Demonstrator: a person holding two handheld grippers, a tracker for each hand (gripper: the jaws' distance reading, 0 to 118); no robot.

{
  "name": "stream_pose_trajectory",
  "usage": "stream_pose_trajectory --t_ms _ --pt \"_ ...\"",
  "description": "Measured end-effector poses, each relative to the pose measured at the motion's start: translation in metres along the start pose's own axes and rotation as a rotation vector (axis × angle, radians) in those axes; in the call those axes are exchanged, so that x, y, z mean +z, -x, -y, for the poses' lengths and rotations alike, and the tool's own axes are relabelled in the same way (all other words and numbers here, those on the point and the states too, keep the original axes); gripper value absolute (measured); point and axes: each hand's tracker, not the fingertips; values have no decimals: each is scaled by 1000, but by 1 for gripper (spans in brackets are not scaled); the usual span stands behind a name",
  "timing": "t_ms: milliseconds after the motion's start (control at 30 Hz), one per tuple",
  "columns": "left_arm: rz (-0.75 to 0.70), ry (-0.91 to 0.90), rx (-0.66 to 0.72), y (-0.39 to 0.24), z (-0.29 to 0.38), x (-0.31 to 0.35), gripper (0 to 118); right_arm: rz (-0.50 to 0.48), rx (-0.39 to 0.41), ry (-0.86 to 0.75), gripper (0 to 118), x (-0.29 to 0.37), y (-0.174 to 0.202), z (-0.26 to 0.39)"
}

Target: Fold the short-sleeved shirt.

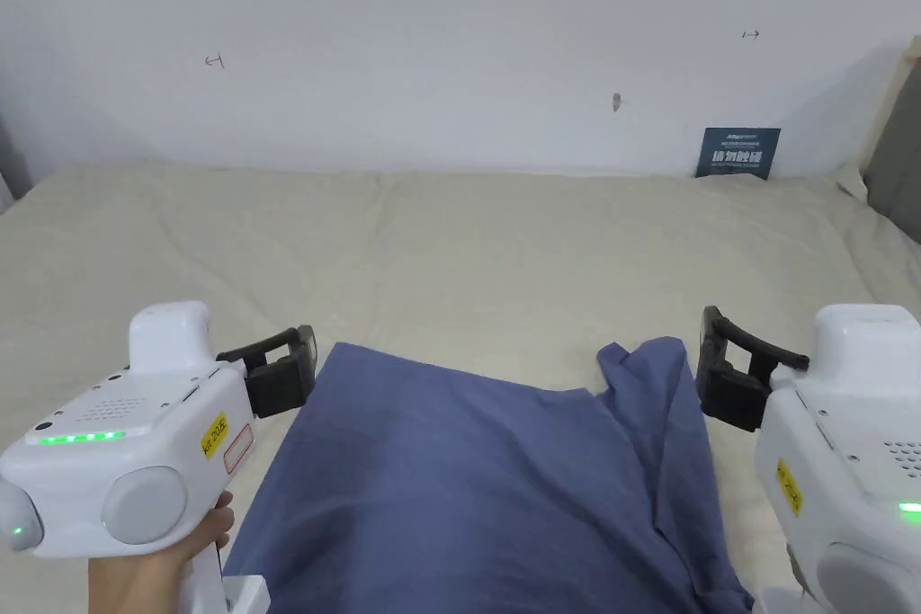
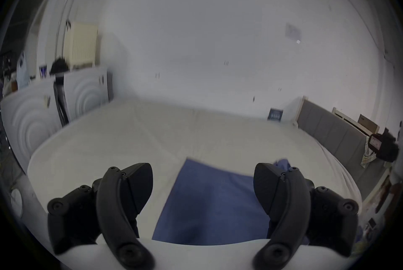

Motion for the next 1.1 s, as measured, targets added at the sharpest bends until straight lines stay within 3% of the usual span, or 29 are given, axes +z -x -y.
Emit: stream_pose_trajectory --t_ms 67,100,133,167,200,267,567,700,933,1000,1067,1100 --pt "19 -78 -17 -9 -6 5 96 17 4 -38 83 5 3 -7" --pt "37 -106 -30 -13 -8 8 89 31 11 -60 69 7 5 -9" --pt "53 -149 -52 -18 -10 11 63 44 16 -66 29 6 7 -10" --pt "65 -153 -75 -22 -12 12 30 59 13 -72 0 5 9 -11" --pt "74 -151 -88 -26 -13 12 0 78 10 -93 0 6 8 -10" --pt "80 -159 -105 -31 -13 14 0 36 -3 -79 0 6 4 -13" --pt "136 22 -81 -32 -18 -44 0 62 -8 -58 0 -13 0 -5" --pt "149 207 -49 -20 -21 -105 0 59 0 -22 0 -32 -3 1" --pt "124 484 146 24 -2 -246 0 86 20 61 0 -78 -7 22" --pt "97 528 118 32 6 -280 0 99 22 85 0 -93 -9 30" --pt "77 579 53 36 15 -319 28 102 2 127 0 -110 -11 39" --pt "54 598 44 37 20 -332 53 100 -15 144 0 -118 -12 44"
